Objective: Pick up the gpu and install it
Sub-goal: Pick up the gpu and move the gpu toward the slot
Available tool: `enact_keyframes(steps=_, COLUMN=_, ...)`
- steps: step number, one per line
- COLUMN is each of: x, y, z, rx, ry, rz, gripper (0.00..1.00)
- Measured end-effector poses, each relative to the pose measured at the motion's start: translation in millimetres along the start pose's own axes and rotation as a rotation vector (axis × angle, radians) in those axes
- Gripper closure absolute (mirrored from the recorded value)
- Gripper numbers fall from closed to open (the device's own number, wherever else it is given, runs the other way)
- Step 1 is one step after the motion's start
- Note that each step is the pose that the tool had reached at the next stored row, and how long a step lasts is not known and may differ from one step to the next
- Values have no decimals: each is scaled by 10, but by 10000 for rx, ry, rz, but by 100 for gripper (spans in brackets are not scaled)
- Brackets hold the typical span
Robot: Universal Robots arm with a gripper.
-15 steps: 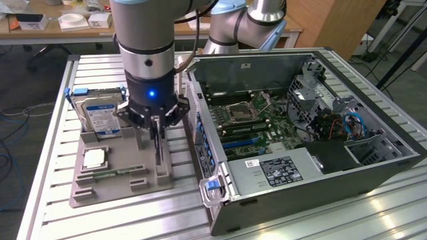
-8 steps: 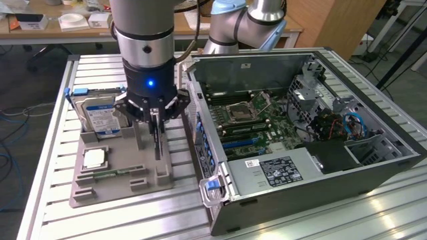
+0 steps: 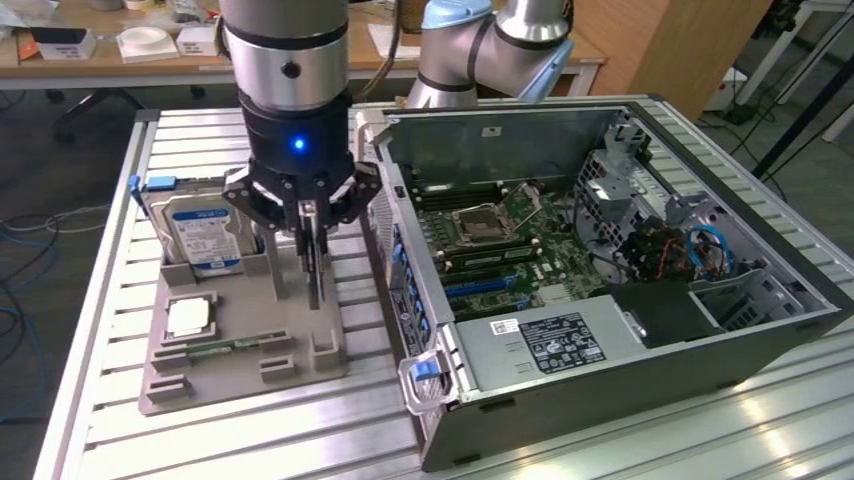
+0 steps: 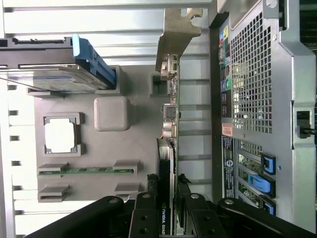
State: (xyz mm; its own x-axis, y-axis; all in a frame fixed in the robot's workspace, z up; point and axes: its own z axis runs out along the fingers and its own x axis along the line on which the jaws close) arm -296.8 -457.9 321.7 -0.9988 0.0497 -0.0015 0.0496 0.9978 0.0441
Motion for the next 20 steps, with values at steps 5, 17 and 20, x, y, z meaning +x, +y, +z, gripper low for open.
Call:
enact_keyframes(steps=5, x=0, y=6, z=-148, rx=0, ry=0, rz=0, gripper=74)
enact_keyframes(steps=17, x=-1, y=21, z=-487, rx=0, ry=0, rz=0, gripper=74)
enact_keyframes(steps=20, x=-1, y=25, z=-571, rx=0, ry=-1, rz=0, gripper=74)
